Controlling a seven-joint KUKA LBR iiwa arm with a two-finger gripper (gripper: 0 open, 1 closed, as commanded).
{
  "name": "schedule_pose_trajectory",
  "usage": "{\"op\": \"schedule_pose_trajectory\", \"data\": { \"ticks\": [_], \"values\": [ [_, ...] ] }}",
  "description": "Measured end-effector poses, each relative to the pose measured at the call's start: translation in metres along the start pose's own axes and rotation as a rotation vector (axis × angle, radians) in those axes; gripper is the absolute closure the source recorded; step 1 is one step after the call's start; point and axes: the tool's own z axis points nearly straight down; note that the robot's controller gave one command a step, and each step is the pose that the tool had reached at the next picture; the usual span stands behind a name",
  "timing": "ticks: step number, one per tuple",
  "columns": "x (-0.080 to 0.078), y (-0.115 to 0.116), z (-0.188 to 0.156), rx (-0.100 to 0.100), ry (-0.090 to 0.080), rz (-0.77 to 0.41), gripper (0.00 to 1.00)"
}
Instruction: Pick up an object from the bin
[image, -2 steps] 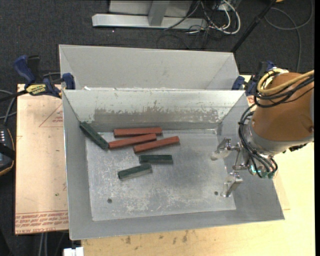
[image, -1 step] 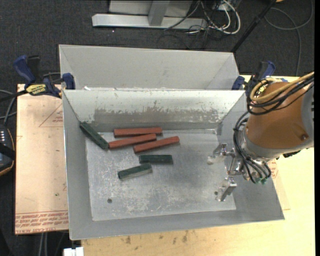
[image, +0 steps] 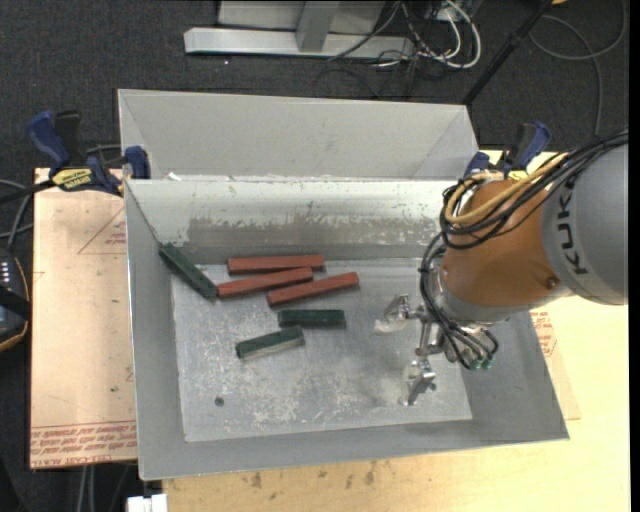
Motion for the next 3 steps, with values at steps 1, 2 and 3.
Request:
{"op": "schedule_pose_trajectory", "data": {
  "ticks": [1,2,3],
  "values": [
    [-0.02,0.005,0.039,-0.004,0.006,-0.125,0.0],
    [-0.046,0.036,0.045,-0.002,0.004,-0.022,0.0],
    [-0.097,0.132,0.052,-0.005,0.0,-0.178,1.0]
  ]
}}
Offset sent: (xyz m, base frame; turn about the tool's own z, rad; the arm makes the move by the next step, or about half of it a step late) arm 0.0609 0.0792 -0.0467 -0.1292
